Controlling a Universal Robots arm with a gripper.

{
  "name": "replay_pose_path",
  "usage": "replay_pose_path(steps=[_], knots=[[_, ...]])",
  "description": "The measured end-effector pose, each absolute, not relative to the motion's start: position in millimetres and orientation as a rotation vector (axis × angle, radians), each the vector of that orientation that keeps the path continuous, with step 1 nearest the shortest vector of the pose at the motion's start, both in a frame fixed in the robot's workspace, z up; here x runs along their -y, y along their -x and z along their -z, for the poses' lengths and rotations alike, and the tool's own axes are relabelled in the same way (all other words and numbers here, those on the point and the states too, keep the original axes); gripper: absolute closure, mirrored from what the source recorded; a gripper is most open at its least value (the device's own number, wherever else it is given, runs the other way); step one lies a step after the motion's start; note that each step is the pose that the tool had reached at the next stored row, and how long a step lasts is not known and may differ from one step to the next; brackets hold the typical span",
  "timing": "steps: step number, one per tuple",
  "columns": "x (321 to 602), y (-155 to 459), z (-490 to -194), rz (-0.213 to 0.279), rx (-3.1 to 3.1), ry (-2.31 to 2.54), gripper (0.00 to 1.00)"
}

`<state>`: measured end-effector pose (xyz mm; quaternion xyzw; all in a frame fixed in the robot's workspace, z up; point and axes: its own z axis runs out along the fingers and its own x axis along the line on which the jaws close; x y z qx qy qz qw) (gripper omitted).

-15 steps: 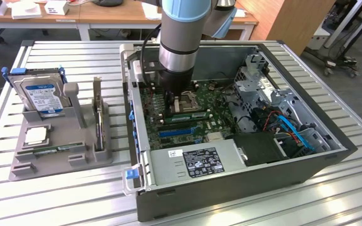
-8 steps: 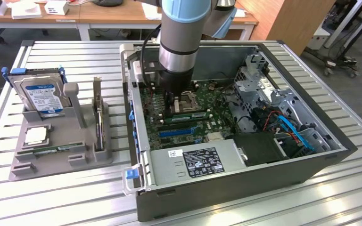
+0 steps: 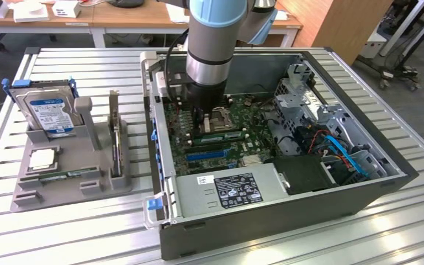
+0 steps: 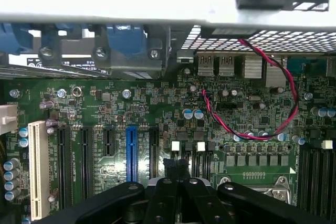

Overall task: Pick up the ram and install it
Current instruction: 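Press down the ram until it locks into place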

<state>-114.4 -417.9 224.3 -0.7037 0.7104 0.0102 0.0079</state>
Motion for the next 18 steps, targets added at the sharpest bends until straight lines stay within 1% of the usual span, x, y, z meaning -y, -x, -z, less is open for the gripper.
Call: replay_pose_path(steps=[18], knots=[[417.9, 114.4, -222.2, -0.033, -2.220, 2.199, 0.91]])
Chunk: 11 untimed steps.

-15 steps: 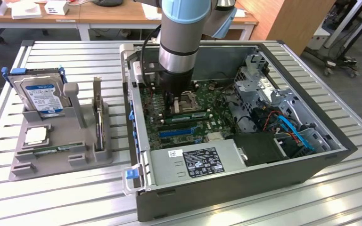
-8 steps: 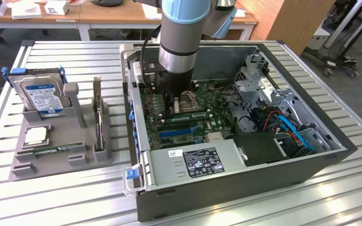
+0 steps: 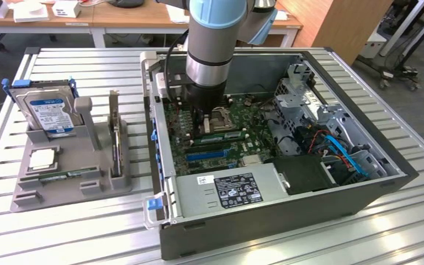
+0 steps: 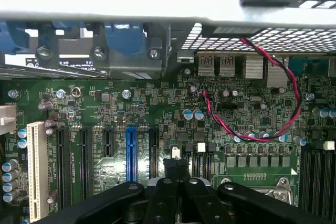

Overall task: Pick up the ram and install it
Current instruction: 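Press down the ram until it locks into place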

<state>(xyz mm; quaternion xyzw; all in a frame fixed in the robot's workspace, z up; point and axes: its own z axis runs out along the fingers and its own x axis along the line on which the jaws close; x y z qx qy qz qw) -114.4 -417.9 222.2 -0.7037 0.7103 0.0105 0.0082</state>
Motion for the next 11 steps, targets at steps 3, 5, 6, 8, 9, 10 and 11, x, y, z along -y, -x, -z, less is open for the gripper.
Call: replay_pose_path(steps=[3, 5, 6, 8, 9, 10, 11], knots=[[417.9, 114.3, -222.2, -0.033, -2.220, 2.199, 0.91], [417.9, 114.3, -222.1, -0.033, -2.220, 2.199, 0.91], [417.9, 114.3, -222.2, -0.033, -2.220, 2.199, 0.91], [417.9, 113.5, -222.2, -0.033, -2.220, 2.199, 0.91], [417.9, 112.7, -222.2, -0.033, -2.220, 2.199, 0.91], [417.9, 111.9, -222.3, -0.033, -2.220, 2.200, 0.91], [417.9, 111.2, -222.4, -0.034, -2.220, 2.200, 0.91]])
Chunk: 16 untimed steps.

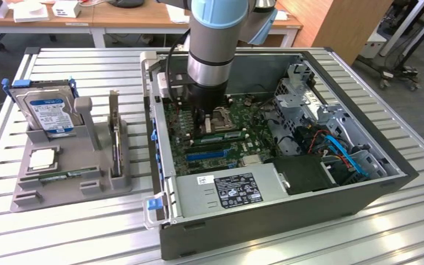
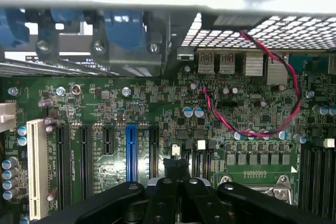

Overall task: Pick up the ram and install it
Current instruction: 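Press down the ram until it locks into place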

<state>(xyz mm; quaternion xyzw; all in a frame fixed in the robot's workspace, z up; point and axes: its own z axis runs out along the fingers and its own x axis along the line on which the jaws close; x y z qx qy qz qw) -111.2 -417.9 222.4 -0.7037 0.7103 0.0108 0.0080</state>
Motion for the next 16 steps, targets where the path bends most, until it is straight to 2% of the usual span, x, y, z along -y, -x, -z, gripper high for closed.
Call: replay_pose_path(steps=[8, 16], knots=[[417.8, 109.3, -224.5, -0.035, -2.220, 2.200, 0.91], [417.9, 109.3, -246.7, -0.035, -2.221, 2.200, 0.91]])
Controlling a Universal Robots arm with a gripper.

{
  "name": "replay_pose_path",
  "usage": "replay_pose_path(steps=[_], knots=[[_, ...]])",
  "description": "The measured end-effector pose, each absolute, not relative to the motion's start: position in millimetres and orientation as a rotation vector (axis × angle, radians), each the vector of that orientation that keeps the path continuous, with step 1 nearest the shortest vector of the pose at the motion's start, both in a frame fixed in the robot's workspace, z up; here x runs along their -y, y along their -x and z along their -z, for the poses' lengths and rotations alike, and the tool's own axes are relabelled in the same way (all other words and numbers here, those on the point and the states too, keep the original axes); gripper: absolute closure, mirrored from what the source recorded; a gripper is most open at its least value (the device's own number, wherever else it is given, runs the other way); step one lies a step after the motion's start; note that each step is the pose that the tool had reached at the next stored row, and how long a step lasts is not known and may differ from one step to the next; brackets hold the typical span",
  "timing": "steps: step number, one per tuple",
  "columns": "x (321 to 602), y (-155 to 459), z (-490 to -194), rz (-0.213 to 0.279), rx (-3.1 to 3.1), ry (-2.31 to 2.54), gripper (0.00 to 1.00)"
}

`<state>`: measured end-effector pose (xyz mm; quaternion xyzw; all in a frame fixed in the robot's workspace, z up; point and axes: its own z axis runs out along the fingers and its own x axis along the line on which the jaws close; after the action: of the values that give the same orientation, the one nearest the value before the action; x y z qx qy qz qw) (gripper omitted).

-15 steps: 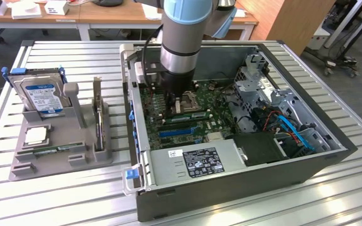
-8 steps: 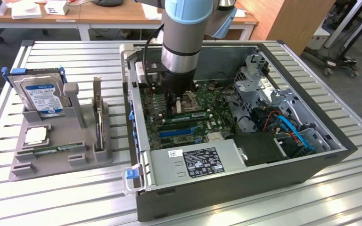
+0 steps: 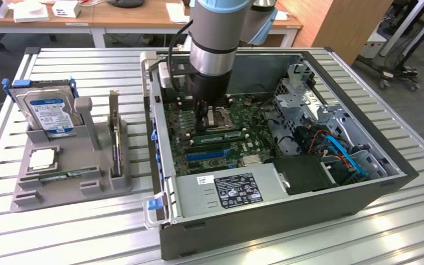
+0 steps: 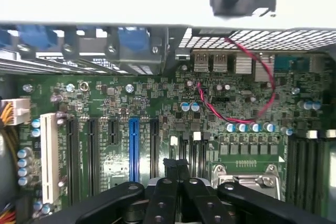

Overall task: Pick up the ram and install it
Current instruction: 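Press down the ram until it locks into place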

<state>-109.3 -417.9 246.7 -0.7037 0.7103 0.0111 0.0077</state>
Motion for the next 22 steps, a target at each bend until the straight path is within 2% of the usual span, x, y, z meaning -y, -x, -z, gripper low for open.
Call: replay_pose_path(steps=[11, 22], knots=[[417.9, 105.9, -254.0, -0.035, -2.221, 2.200, 0.91], [417.9, 74.3, -253.9, -0.035, -2.221, 2.200, 0.91]])
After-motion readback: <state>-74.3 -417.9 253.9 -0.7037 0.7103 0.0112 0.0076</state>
